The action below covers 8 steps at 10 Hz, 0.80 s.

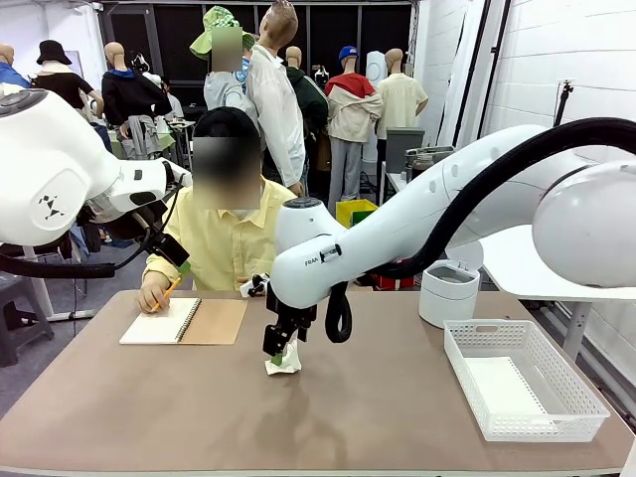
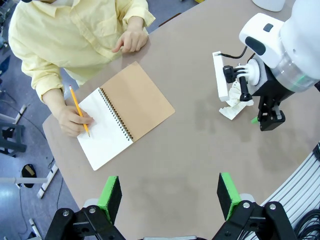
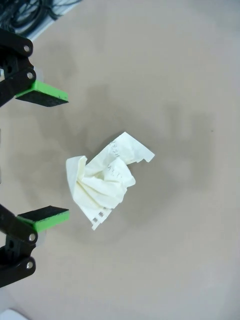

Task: Sort the paper based on its condition.
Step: If a person hands you a paper, place it in the Organizing basket , and if it's crumpled, put it in the Trash can.

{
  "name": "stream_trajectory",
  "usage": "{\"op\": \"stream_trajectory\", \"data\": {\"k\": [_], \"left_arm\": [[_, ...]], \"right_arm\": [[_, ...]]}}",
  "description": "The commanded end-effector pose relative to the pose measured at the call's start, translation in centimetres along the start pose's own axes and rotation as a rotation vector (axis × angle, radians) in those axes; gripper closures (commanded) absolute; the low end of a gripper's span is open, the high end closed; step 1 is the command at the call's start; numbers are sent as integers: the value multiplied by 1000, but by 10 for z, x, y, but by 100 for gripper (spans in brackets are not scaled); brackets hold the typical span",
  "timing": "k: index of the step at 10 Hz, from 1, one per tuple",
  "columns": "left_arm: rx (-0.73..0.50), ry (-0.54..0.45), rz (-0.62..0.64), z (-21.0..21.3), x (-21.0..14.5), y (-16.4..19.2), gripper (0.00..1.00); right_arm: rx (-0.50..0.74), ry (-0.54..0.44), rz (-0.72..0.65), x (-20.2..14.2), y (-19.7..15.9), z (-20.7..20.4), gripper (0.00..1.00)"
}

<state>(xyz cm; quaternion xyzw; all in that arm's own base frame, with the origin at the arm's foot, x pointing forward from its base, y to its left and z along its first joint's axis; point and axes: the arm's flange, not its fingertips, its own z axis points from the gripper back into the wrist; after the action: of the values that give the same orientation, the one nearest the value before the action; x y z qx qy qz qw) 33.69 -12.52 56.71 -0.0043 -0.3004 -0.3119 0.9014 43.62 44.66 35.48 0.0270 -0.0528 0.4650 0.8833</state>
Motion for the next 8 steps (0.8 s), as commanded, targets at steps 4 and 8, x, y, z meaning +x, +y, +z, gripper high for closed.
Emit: {"op": "stream_trajectory", "data": {"k": [4,8], "left_arm": [[1,-2,0,1,0,1,0],[1,-2,0,1,0,1,0]], "right_arm": [[-49,61,-126,3,2,-17,0],[-57,67,-162,6,0,-24,0]]}}
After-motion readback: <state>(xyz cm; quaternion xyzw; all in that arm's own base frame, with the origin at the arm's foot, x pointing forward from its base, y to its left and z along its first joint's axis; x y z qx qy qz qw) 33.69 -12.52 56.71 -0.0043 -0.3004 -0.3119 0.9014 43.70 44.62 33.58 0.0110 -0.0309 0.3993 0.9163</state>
